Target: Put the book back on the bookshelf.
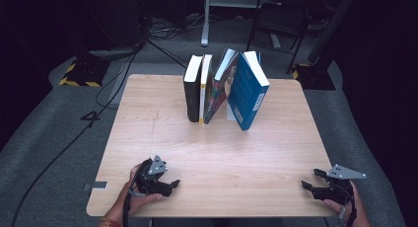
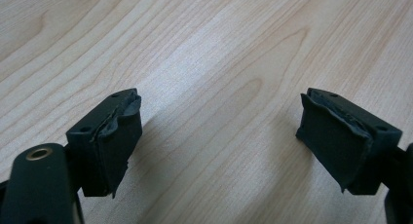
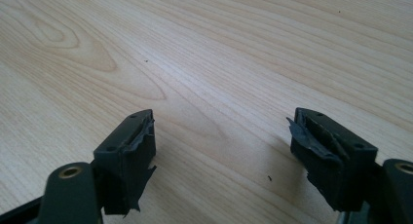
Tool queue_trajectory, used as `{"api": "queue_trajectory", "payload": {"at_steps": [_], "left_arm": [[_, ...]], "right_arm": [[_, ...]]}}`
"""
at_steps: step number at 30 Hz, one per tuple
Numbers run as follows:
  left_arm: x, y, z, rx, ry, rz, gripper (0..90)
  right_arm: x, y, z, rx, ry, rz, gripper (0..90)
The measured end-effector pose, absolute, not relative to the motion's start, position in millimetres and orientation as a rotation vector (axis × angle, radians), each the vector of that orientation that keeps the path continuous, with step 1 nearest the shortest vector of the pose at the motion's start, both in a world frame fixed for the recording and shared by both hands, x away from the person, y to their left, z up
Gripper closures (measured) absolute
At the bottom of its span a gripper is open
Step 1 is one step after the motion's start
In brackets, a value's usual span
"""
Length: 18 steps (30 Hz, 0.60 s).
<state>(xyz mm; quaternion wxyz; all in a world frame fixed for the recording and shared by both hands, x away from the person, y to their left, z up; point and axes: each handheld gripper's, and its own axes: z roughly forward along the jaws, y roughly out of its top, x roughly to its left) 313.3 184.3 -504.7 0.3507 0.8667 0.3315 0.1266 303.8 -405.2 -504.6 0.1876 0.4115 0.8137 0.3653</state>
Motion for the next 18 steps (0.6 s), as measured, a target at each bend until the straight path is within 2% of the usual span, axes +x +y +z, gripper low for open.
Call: {"api": "queue_trajectory", "payload": {"at_steps": [18], "left_arm": [[311.0, 186.5, -504.7, 2.244, 0.861, 0.332, 16.1]], "right_arm": [[305.2, -404.4, -504.5, 1.172, 2.280, 1.021, 24.8]]}}
